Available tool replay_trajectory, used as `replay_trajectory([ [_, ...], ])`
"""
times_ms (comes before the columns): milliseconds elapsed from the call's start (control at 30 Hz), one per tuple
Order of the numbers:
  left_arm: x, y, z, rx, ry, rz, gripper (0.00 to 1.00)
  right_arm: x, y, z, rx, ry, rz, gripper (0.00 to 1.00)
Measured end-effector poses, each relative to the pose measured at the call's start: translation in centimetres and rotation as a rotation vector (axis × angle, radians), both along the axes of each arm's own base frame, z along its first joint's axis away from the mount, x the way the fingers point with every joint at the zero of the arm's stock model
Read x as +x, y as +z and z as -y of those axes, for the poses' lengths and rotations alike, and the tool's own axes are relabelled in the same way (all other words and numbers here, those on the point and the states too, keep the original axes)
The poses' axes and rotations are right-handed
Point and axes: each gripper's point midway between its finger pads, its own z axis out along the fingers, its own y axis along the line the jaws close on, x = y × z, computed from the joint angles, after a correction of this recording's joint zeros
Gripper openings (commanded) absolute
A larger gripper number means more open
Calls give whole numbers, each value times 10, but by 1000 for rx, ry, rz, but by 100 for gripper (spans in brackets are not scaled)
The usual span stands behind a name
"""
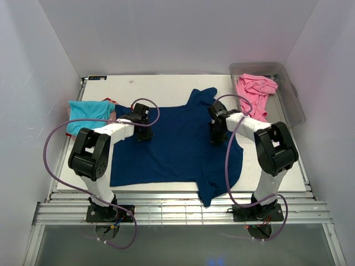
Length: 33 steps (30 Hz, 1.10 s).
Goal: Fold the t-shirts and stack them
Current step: Flatten the tshirt out
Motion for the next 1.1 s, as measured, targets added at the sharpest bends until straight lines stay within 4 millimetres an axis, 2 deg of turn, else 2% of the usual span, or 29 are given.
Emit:
replay_trajectory([
  [100, 18, 3, 3, 11, -7, 31, 0, 14, -1, -5, -3, 0, 13, 8],
  [500, 70, 1, 5, 4, -8, 77, 0, 49, -1, -10, -35, -17, 39, 8],
  [833, 131, 5, 1, 20, -20, 135, 0, 100, 2, -11, -63, -25, 84, 8],
  [1100, 150, 7, 3, 44, -57, 139, 0, 138, 7, 3, -93, -28, 126, 8],
])
